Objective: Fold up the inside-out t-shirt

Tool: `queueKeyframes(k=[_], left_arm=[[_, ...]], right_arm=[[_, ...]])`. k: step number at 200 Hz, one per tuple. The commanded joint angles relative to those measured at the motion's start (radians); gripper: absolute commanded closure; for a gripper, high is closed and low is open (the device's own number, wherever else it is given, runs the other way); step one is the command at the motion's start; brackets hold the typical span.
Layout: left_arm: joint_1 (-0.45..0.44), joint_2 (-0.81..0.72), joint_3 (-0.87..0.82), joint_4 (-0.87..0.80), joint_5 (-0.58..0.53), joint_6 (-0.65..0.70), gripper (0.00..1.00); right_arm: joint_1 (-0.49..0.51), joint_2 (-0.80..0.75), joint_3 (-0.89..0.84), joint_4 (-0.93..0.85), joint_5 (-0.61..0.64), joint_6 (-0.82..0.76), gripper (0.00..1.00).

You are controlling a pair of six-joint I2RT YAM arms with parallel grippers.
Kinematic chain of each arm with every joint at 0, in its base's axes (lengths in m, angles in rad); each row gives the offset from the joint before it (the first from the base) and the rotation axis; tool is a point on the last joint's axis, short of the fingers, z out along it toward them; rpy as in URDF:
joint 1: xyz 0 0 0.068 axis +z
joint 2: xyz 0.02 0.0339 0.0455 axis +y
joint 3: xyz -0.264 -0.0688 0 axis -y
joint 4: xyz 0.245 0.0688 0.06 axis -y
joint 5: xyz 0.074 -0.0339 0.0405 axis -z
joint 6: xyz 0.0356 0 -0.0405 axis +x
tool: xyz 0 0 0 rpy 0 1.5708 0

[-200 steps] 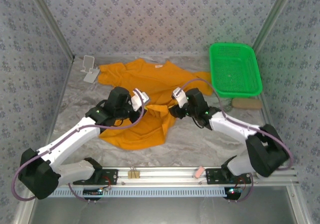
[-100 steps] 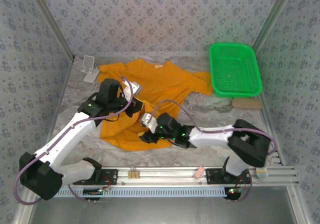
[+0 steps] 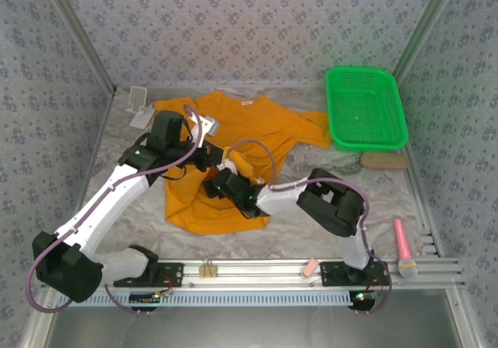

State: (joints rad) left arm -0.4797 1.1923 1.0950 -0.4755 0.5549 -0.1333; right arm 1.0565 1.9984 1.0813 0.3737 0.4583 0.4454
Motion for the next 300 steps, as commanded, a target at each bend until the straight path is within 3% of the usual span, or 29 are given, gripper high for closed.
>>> queueKeyframes(k=[1, 31, 40, 51, 68, 84, 96, 118, 146, 173, 205, 243, 263, 284, 300], left_arm=[[-0.003, -0.028, 0.052, 0.017, 0.047, -0.027, 1.0], [-0.001, -0.03, 0.079, 0.033, 0.026, -0.033, 1.0], [0.0, -0.021, 0.096, 0.023, 0.02, -0.027, 1.0], [0.004, -0.007, 0.121, 0.005, 0.006, -0.022, 1.0], [0.012, 0.014, 0.14, 0.007, -0.018, -0.013, 1.0], [0.041, 0.039, 0.155, 0.017, -0.038, -0.019, 1.0], [0.079, 0.075, 0.165, 0.022, -0.036, -0.05, 1.0], [0.134, 0.173, 0.18, 0.028, -0.033, -0.041, 1.0], [0.208, 0.299, 0.203, 0.039, -0.054, -0.035, 1.0], [0.266, 0.414, 0.207, 0.094, -0.157, -0.038, 1.0], [0.297, 0.623, 0.306, 0.051, -0.192, -0.002, 1.0], [0.3, 0.692, 0.326, -0.024, -0.28, 0.045, 0.86], [0.299, 0.698, 0.358, -0.155, -0.3, 0.075, 0.69], [0.274, 0.583, 0.26, -0.143, -0.213, 0.031, 0.62], [0.252, 0.462, 0.154, -0.028, 0.004, -0.086, 0.56]], right_arm=[[-0.017, 0.062, 0.033, -0.073, 0.024, 0.104, 0.07], [-0.032, 0.113, 0.019, -0.132, -0.015, 0.145, 0.09], [-0.038, 0.113, 0.006, -0.133, -0.053, 0.152, 0.15], [-0.046, 0.093, -0.033, -0.108, -0.09, 0.156, 0.27], [-0.057, 0.025, -0.125, -0.033, -0.125, 0.119, 0.66], [-0.077, -0.062, -0.222, 0.054, -0.193, -0.003, 0.83], [-0.101, -0.152, -0.303, 0.131, -0.313, -0.188, 1.0], [-0.174, -0.322, -0.414, 0.156, -0.486, -0.429, 1.0], [-0.288, -0.538, -0.481, 0.102, -0.672, -0.575, 1.0], [-0.353, -0.722, -0.506, 0.048, -0.763, -0.687, 1.0], [-0.448, -0.797, -0.513, 0.039, -0.826, -0.733, 1.0], [-0.491, -0.812, -0.51, -0.073, -0.784, -0.754, 1.0], [-0.493, -0.777, -0.534, -0.095, -0.769, -0.731, 1.0], [-0.484, -0.753, -0.548, -0.106, -0.742, -0.728, 1.0], [-0.488, -0.738, -0.55, -0.126, -0.714, -0.725, 0.99]])
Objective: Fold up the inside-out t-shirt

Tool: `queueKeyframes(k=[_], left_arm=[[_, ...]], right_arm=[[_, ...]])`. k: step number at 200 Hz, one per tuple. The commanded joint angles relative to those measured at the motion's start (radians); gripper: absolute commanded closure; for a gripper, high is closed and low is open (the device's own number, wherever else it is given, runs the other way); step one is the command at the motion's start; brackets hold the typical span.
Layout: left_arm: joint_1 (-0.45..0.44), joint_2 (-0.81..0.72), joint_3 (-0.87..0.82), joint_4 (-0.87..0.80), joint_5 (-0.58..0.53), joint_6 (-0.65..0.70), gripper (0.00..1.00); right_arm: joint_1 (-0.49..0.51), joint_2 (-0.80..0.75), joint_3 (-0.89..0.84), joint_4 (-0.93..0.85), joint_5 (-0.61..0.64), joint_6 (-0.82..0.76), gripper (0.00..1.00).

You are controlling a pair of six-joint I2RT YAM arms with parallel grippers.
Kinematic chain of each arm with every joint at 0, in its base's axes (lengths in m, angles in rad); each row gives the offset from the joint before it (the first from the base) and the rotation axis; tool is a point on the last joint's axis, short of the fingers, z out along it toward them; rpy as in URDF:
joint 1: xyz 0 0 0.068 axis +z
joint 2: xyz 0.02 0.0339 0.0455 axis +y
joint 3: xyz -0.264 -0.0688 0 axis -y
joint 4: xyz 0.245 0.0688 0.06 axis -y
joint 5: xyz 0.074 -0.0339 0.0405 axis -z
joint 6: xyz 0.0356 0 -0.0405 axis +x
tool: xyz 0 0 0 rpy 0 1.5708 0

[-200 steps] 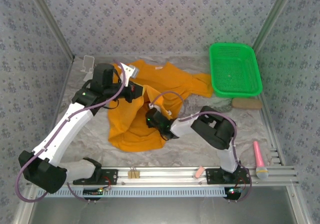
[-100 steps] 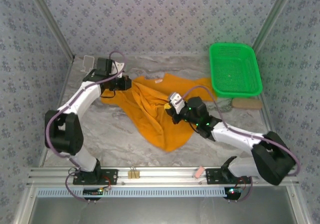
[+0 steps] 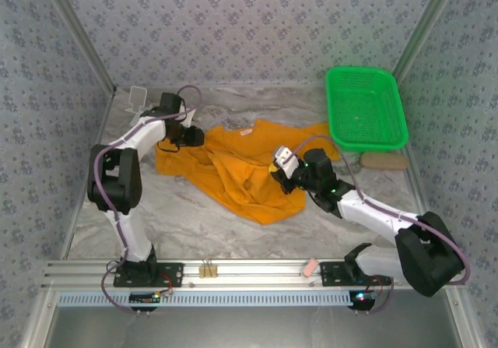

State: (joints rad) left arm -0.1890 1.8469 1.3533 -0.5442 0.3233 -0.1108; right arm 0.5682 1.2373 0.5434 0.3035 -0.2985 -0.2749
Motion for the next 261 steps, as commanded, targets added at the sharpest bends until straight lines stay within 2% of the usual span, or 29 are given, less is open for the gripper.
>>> queueKeyframes(k=[1, 18, 42, 60, 71, 88, 116, 132, 136, 140, 159, 183, 208, 233, 246, 261], left_arm=[[-0.042, -0.198, -0.108, 0.045, 0.24, -0.113, 0.55], [-0.144, -0.263, -0.092, -0.003, 0.269, -0.079, 0.5], [-0.302, -0.243, -0.079, -0.002, 0.32, 0.03, 0.48], [-0.377, -0.188, -0.063, -0.003, 0.205, 0.088, 0.47], [-0.393, -0.141, -0.037, -0.022, 0.117, 0.114, 0.47], [-0.394, -0.062, 0.01, -0.049, 0.047, 0.139, 0.47], [-0.396, 0.015, 0.024, -0.016, 0.104, 0.16, 0.48], [-0.394, 0.021, 0.019, 0.004, 0.111, 0.169, 0.58], [-0.393, 0.019, 0.02, 0.006, 0.102, 0.169, 0.62], [-0.39, 0.015, 0.018, 0.009, 0.093, 0.166, 0.71], [-0.361, -0.014, -0.003, 0.035, 0.118, 0.179, 1.0], [-0.26, -0.111, -0.046, 0.066, 0.181, 0.117, 1.0], [-0.052, -0.26, -0.167, 0.173, 0.245, -0.045, 1.0], [0.154, -0.303, -0.278, 0.223, 0.246, -0.18, 1.0], [0.199, -0.317, -0.373, 0.309, 0.208, -0.237, 1.0], [0.204, -0.304, -0.438, 0.352, 0.147, -0.248, 1.0]], right_arm=[[0.0, 0.024, -0.012, -0.056, 0.044, -0.005, 0.99], [-0.009, 0.025, -0.019, -0.048, 0.017, 0.004, 0.99], [-0.013, 0.017, -0.024, 0.0, -0.016, 0.009, 0.99], [-0.014, 0.01, -0.016, 0.029, -0.038, 0.013, 0.99], [-0.014, 0.004, -0.006, 0.032, -0.041, 0.016, 0.99], [-0.016, 0.005, 0.011, 0.023, -0.031, 0.014, 1.0], [-0.019, 0.006, 0.028, 0.016, -0.051, 0.027, 1.0], [-0.022, 0.004, 0.025, 0.017, -0.043, 0.025, 1.0], [-0.022, 0.004, 0.024, 0.016, -0.039, 0.026, 1.0], [-0.023, 0.003, 0.023, 0.016, -0.036, 0.026, 1.0], [-0.024, -0.005, 0.021, 0.01, -0.029, 0.018, 1.0], [-0.025, -0.009, 0.037, -0.035, 0.055, -0.001, 1.0], [-0.031, -0.055, 0.0, -0.017, 0.195, 0.004, 1.0], [-0.021, -0.142, -0.095, 0.046, 0.269, 0.019, 1.0], [0.024, -0.168, -0.116, -0.005, 0.312, -0.01, 1.0], [0.111, -0.185, -0.123, -0.044, 0.359, -0.076, 1.0]])
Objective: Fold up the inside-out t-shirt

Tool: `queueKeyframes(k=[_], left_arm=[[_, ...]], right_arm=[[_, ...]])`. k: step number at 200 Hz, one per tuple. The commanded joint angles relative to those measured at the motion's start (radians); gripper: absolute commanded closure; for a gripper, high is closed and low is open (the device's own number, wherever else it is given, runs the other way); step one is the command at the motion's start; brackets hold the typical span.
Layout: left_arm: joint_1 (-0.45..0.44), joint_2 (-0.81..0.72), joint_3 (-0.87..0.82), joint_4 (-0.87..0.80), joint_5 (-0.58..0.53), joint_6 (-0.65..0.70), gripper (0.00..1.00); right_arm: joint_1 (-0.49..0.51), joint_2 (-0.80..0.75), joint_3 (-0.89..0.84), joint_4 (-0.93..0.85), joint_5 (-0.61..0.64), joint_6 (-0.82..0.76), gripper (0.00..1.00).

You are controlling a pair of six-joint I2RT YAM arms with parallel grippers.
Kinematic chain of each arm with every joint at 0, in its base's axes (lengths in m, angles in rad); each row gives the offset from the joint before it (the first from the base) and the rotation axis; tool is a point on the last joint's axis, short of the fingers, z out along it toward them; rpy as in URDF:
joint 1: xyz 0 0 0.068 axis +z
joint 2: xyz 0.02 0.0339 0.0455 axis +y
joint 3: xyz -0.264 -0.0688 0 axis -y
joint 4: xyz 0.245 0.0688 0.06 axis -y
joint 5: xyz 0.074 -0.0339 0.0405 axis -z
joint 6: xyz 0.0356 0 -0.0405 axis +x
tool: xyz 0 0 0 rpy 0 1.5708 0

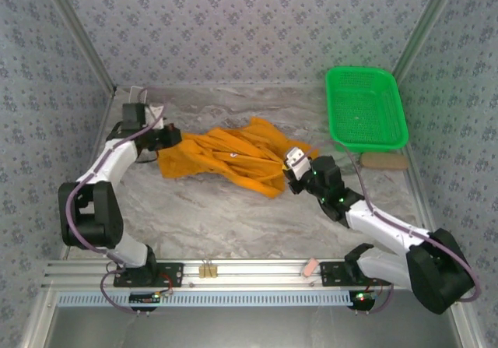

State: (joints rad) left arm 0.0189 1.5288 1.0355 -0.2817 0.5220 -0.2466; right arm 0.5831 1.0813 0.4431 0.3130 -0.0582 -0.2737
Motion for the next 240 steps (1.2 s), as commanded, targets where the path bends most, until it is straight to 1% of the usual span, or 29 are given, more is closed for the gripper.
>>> queueKeyframes(k=[1, 10, 19, 23, 27, 34, 40, 47, 60, 69, 77, 87, 97, 103, 116, 142, 160, 169, 175, 181, 190, 198, 204, 209, 215, 221, 227, 230, 240], left_arm=[[-0.005, 0.016, -0.121, 0.09, -0.054, -0.112, 0.99], [-0.01, 0.03, -0.133, 0.092, -0.047, -0.111, 0.91], [-0.027, 0.034, -0.141, 0.096, -0.002, -0.09, 0.73], [-0.039, 0.03, -0.14, 0.089, 0.015, -0.072, 0.68], [-0.054, 0.025, -0.135, 0.072, 0.023, -0.052, 0.65], [-0.085, 0.013, -0.118, 0.019, 0.0, -0.008, 0.62], [-0.111, -0.005, -0.098, -0.037, -0.046, 0.027, 0.6], [-0.145, -0.026, -0.071, -0.104, -0.108, 0.067, 0.57], [-0.204, -0.076, -0.032, -0.192, -0.182, 0.127, 0.55], [-0.245, -0.113, -0.027, -0.204, -0.224, 0.167, 0.55], [-0.29, -0.14, -0.035, -0.189, -0.253, 0.202, 0.53], [-0.335, -0.151, -0.055, -0.148, -0.292, 0.23, 0.52], [-0.355, -0.133, -0.06, -0.126, -0.35, 0.208, 0.52], [-0.361, -0.106, -0.053, -0.123, -0.361, 0.201, 0.52], [-0.382, -0.053, -0.033, -0.118, -0.344, 0.225, 0.52], [-0.419, 0.028, 0.035, -0.177, -0.401, 0.275, 0.52], [-0.43, 0.028, 0.033, -0.157, -0.42, 0.279, 0.51], [-0.43, 0.033, 0.022, -0.128, -0.421, 0.279, 0.5], [-0.429, 0.042, 0.019, -0.118, -0.426, 0.282, 0.5], [-0.428, 0.057, 0.022, -0.112, -0.44, 0.285, 0.5], [-0.422, 0.091, 0.026, -0.096, -0.483, 0.288, 0.5], [-0.399, 0.122, 0.03, -0.079, -0.485, 0.272, 0.55], [-0.363, 0.139, 0.036, -0.065, -0.456, 0.238, 0.61], [-0.335, 0.147, 0.043, -0.061, -0.425, 0.21, 0.66], [-0.31, 0.15, 0.059, -0.061, -0.396, 0.189, 0.79], [-0.297, 0.142, 0.078, -0.068, -0.379, 0.188, 0.9], [-0.291, 0.126, 0.095, -0.078, -0.366, 0.194, 0.98], [-0.288, 0.115, 0.105, -0.08, -0.355, 0.197, 1.0], [-0.267, 0.078, 0.137, -0.083, -0.291, 0.184, 1.0]], right_arm=[[0.101, -0.029, -0.023, -0.057, 0.122, -0.079, 1.0], [0.13, -0.02, -0.007, -0.102, 0.108, -0.094, 1.0], [0.138, -0.001, 0.022, -0.16, 0.067, -0.099, 1.0], [0.143, 0.01, 0.035, -0.182, 0.055, -0.105, 0.98], [0.148, 0.019, 0.047, -0.205, 0.046, -0.123, 0.96], [0.157, 0.036, 0.067, -0.241, 0.037, -0.159, 0.92], [0.165, 0.05, 0.083, -0.269, 0.049, -0.191, 0.88], [0.168, 0.066, 0.109, -0.304, 0.069, -0.207, 0.8], [0.176, 0.089, 0.182, -0.377, 0.074, -0.206, 0.59], [0.189, 0.11, 0.246, -0.41, 0.054, -0.201, 0.52], [0.2, 0.135, 0.287, -0.408, 0.007, -0.202, 0.5], [0.208, 0.173, 0.31, -0.355, -0.072, -0.2, 0.49], [0.206, 0.226, 0.319, -0.275, -0.114, -0.179, 0.48], [0.204, 0.262, 0.329, -0.245, -0.132, -0.172, 0.48], [0.208, 0.349, 0.37, -0.22, -0.149, -0.159, 0.46], [0.23, 0.496, 0.433, -0.238, -0.19, -0.115, 0.43], [0.244, 0.571, 0.445, -0.218, -0.144, -0.094, 0.42], [0.247, 0.607, 0.451, -0.205, -0.105, -0.1, 0.43], [0.248, 0.627, 0.45, -0.188, -0.078, -0.104, 0.47], [0.245, 0.636, 0.445, -0.159, -0.061, -0.111, 0.58], [0.235, 0.635, 0.434, -0.111, -0.054, -0.103, 0.78], [0.222, 0.615, 0.433, -0.089, -0.072, -0.091, 0.93], [0.208, 0.589, 0.428, -0.076, -0.105, -0.086, 1.0], [0.196, 0.56, 0.419, -0.056, -0.134, -0.083, 1.0], [0.181, 0.522, 0.41, -0.023, -0.16, -0.071, 1.0], [0.165, 0.478, 0.403, -0.003, -0.183, -0.066, 1.0], [0.153, 0.429, 0.396, 0.012, -0.195, -0.072, 1.0], [0.147, 0.407, 0.393, 0.015, -0.2, -0.078, 1.0], [0.131, 0.317, 0.392, -0.001, -0.216, -0.121, 1.0]])
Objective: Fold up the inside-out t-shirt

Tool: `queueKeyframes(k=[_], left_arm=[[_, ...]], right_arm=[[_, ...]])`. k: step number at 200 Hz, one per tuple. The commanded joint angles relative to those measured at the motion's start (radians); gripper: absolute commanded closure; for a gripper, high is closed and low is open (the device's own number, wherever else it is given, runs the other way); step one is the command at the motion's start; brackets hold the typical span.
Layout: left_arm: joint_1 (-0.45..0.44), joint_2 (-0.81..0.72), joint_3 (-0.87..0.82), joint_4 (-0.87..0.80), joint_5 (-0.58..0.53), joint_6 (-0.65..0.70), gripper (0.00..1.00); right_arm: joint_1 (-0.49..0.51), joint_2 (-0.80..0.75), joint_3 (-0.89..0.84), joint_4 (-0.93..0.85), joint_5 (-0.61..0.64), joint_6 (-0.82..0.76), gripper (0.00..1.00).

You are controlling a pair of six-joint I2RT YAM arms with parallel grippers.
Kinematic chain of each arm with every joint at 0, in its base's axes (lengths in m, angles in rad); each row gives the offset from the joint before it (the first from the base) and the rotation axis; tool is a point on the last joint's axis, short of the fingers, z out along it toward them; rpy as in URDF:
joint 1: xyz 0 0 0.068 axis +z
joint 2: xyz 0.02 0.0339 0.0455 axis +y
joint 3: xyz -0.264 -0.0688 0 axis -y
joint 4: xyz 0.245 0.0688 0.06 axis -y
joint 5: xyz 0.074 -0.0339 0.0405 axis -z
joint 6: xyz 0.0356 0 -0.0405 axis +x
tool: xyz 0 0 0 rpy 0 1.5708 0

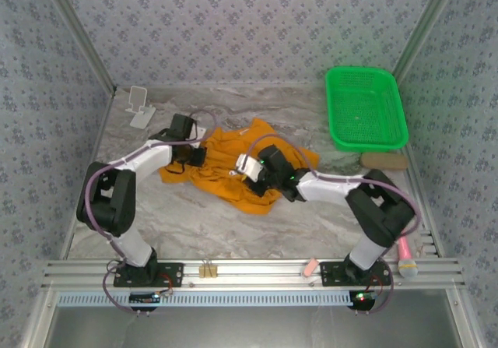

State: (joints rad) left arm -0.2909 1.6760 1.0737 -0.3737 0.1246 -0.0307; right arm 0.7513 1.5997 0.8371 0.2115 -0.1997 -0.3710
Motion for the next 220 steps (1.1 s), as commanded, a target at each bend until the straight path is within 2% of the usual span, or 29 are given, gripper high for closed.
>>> queueKeyframes(k=[1, 14, 31, 41, 58, 82, 89, 96, 102, 107, 113, 129, 143, 155, 177, 192, 220], left_arm=[[0.047, -0.072, 0.102, 0.01, 0.116, -0.036, 1.0], [0.109, -0.103, 0.127, 0.038, 0.248, -0.115, 1.0], [0.21, -0.102, 0.126, 0.101, 0.379, -0.231, 1.0], [0.246, -0.094, 0.116, 0.099, 0.372, -0.265, 1.0], [0.252, -0.073, 0.077, 0.101, 0.322, -0.229, 1.0], [0.275, 0.034, -0.012, 0.16, 0.31, -0.247, 1.0], [0.276, 0.07, -0.019, 0.152, 0.315, -0.246, 0.94], [0.273, 0.092, -0.031, 0.151, 0.341, -0.245, 0.83], [0.265, 0.092, -0.054, 0.172, 0.36, -0.25, 0.72], [0.255, 0.08, -0.081, 0.196, 0.363, -0.253, 0.69], [0.242, 0.055, -0.105, 0.213, 0.361, -0.251, 0.67], [0.203, -0.036, -0.132, 0.175, 0.345, -0.204, 0.62], [0.179, -0.132, -0.103, 0.052, 0.31, -0.159, 0.6], [0.158, -0.204, -0.066, -0.044, 0.278, -0.14, 0.59], [0.121, -0.28, 0.007, -0.173, 0.217, -0.157, 0.53], [0.081, -0.29, 0.031, -0.198, 0.2, -0.143, 0.53], [-0.084, -0.213, 0.051, -0.168, 0.194, -0.037, 0.5]], right_arm=[[-0.038, -0.206, -0.001, 0.097, -0.077, -0.031, 1.0], [-0.047, -0.314, 0.018, 0.005, -0.086, -0.139, 1.0], [-0.035, -0.43, 0.016, -0.074, -0.012, -0.274, 1.0], [-0.029, -0.487, -0.002, -0.103, 0.033, -0.31, 1.0], [-0.007, -0.54, -0.068, -0.133, 0.145, -0.311, 1.0], [0.047, -0.539, -0.216, -0.174, 0.23, -0.32, 1.0], [0.058, -0.523, -0.243, -0.206, 0.244, -0.32, 1.0], [0.067, -0.501, -0.25, -0.266, 0.25, -0.322, 0.93], [0.085, -0.483, -0.243, -0.32, 0.26, -0.328, 0.82], [0.104, -0.467, -0.235, -0.346, 0.283, -0.331, 0.73], [0.126, -0.454, -0.221, -0.371, 0.289, -0.332, 0.68], [0.143, -0.445, -0.168, -0.435, 0.193, -0.345, 0.6], [0.119, -0.467, -0.125, -0.436, 0.085, -0.343, 0.54], [0.064, -0.478, -0.096, -0.369, 0.009, -0.253, 0.51], [-0.061, -0.425, -0.025, -0.304, -0.207, -0.101, 0.49], [-0.092, -0.358, -0.003, -0.243, -0.19, -0.014, 0.45], [-0.089, -0.196, 0.047, -0.218, -0.167, 0.038, 0.39]])
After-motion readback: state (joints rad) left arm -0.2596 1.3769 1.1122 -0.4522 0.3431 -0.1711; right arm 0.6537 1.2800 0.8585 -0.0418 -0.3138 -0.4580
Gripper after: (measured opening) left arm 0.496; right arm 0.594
